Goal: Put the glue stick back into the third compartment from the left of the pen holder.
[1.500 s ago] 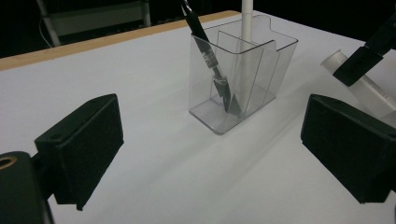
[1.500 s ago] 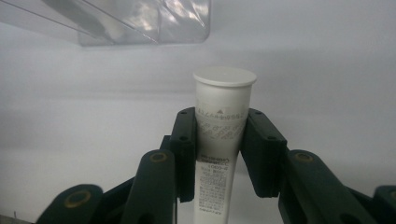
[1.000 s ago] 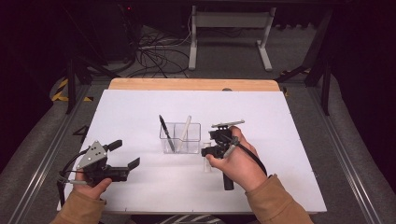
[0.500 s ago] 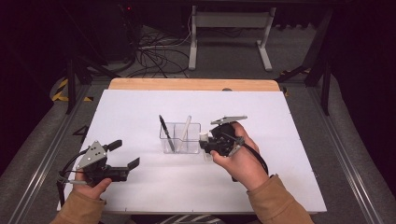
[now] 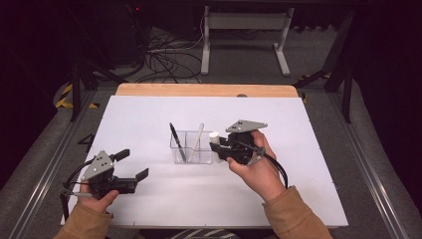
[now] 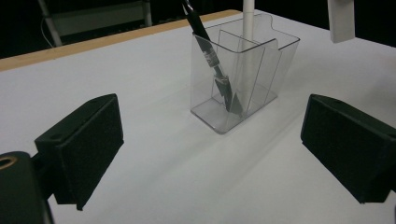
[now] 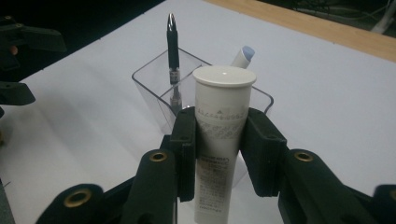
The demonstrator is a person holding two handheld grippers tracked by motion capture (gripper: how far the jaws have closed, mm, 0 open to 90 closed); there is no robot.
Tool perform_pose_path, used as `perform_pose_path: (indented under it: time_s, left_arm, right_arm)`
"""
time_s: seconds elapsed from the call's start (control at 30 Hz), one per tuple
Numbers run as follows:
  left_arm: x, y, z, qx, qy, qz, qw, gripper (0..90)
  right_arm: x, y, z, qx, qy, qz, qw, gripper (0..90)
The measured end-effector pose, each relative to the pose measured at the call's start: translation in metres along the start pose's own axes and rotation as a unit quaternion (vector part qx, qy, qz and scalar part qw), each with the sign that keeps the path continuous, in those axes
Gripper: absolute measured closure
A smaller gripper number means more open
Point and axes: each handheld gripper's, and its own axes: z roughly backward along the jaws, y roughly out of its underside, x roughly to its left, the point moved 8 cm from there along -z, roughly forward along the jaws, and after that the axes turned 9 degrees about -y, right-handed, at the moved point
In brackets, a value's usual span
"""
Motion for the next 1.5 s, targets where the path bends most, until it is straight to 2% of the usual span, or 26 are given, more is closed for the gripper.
perform_pose_path:
  time_s: [0.13, 0.27, 0.47, 0.6, 0.73, 1.1, 1.5]
  left_arm:
    - [0.001, 0.000, 0.000, 0.000, 0.001, -0.005, 1.0000, 6.6]
    - [0.001, 0.000, 0.000, 0.001, -0.001, -0.006, 1.0000, 6.6]
    - [0.000, 0.000, 0.000, 0.000, 0.001, -0.003, 1.0000, 6.6]
    - [0.000, 0.000, 0.000, 0.000, 0.000, -0.003, 1.0000, 6.6]
    - [0.000, 0.000, 0.000, 0.001, 0.000, -0.003, 1.0000, 6.6]
    - [0.000, 0.000, 0.000, 0.000, 0.000, 0.000, 1.0000, 6.6]
    - [0.000, 0.000, 0.000, 0.000, 0.000, 0.000, 1.0000, 6.6]
  right_arm:
    - [0.000, -0.004, 0.000, -0.024, -0.017, 0.012, 0.9995, 67.7]
    - [-0.001, -0.007, -0.001, -0.044, -0.025, 0.035, 0.9981, 67.7]
    - [-0.003, -0.012, -0.004, -0.079, -0.040, 0.060, 0.9942, 67.6]
    - [-0.003, -0.014, -0.008, -0.093, -0.049, 0.064, 0.9924, 67.6]
    - [-0.003, -0.018, -0.011, -0.112, -0.048, 0.072, 0.9898, 67.6]
    - [-0.004, -0.022, -0.024, -0.146, -0.049, 0.102, 0.9829, 67.5]
    - [-0.009, -0.019, -0.034, -0.146, -0.043, 0.102, 0.9830, 67.5]
